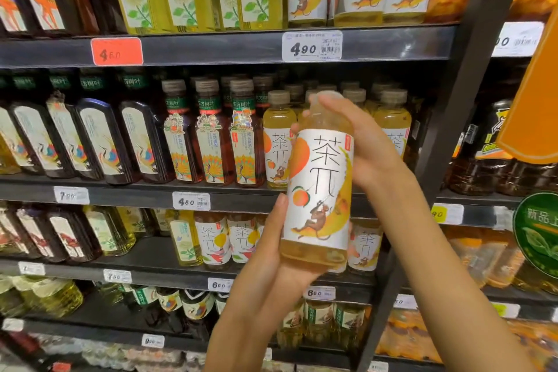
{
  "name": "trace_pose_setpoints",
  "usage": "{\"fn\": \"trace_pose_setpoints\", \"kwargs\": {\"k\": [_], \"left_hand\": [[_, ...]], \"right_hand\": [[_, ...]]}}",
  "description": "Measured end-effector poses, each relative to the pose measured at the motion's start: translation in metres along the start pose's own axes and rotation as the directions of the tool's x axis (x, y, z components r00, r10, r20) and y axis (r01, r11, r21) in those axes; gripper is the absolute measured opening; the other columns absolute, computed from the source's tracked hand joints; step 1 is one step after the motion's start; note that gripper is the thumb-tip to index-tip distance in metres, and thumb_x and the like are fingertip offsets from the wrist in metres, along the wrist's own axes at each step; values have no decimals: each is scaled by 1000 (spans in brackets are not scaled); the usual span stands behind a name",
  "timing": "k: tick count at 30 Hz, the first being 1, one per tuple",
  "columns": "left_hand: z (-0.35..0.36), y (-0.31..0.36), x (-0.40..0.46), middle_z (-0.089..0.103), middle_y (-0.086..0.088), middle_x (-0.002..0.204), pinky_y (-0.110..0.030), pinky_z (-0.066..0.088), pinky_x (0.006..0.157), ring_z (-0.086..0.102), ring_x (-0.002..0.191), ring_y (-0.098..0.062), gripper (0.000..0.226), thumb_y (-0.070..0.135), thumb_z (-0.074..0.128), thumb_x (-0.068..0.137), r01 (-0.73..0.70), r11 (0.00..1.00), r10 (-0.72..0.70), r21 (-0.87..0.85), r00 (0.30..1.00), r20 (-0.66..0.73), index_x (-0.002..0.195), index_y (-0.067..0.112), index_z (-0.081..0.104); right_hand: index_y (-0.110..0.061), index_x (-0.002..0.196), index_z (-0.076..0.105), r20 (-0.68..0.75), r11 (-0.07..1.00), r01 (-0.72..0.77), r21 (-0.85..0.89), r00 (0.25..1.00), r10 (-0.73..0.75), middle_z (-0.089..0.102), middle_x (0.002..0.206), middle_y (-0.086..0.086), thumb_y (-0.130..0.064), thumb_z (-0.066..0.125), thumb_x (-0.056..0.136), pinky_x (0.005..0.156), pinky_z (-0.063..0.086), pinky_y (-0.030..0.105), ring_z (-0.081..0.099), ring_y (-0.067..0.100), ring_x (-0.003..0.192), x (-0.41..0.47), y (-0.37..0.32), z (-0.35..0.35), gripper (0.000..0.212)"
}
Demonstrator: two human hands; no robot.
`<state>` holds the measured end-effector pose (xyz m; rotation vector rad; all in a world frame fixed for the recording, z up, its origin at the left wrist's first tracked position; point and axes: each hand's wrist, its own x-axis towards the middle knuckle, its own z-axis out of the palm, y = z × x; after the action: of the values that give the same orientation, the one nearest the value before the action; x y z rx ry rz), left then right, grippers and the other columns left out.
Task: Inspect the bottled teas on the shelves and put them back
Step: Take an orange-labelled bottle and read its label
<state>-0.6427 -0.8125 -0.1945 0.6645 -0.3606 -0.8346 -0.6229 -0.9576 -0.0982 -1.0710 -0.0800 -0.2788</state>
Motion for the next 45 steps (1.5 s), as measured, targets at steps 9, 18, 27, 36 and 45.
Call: {"fn": "trace_pose_setpoints", "kwargs": {"k": [9, 18, 27, 36, 45], "left_hand": [[-12, 23, 4, 72, 3, 112, -19, 53, 78, 67, 105, -13, 47, 35, 76, 66, -222, 718, 211, 660, 973, 98, 112, 31, 67], [-18, 23, 30, 67, 11, 116, -16, 51, 84, 63, 109, -8, 67, 22, 83, 65, -383, 471, 400, 795, 896, 194, 123, 33, 52], [-20, 38, 59, 64, 8, 113, -24, 52, 84, 60, 105, -5, 59, 29, 74, 67, -416, 199, 516, 887, 814, 266, 122, 20, 56], [-24, 33, 54, 64, 16, 120, -17, 49, 89, 58, 114, -6, 75, 26, 87, 56, -458, 349, 463, 818, 843, 274, 118, 49, 54], [-11, 7, 37, 66, 16, 68, -8, 44, 57, 57, 58, 3, 28, 47, 77, 66, -350, 687, 275, 637, 936, 218, 90, 32, 73]], "right_hand": [[-11, 115, 57, 119, 905, 335, -262, 942, -314, 73, 94, 6, -25, 55, 88, 77, 56, 31, 70, 24, 91, -8, -9, 2, 30], [-27, 114, 59, 266, 726, 529, -440, 848, -458, 70, 108, -3, -37, 60, 85, 83, 54, 27, 65, 14, 103, -32, -2, 6, 31], [-20, 109, 58, 575, 573, 660, -486, 735, -359, 62, 111, 5, -9, 81, 63, 100, 45, 40, 58, 27, 114, -46, -5, -9, 53], [-22, 109, 61, 457, 706, 610, -360, 775, -436, 64, 110, 9, -15, 76, 65, 95, 49, 40, 59, 30, 111, -42, -11, -17, 47], [-8, 111, 59, 303, 943, 330, 35, 896, -324, 71, 96, 7, -47, 77, 69, 82, 53, 36, 67, 24, 93, -14, -11, -28, 60]]}}
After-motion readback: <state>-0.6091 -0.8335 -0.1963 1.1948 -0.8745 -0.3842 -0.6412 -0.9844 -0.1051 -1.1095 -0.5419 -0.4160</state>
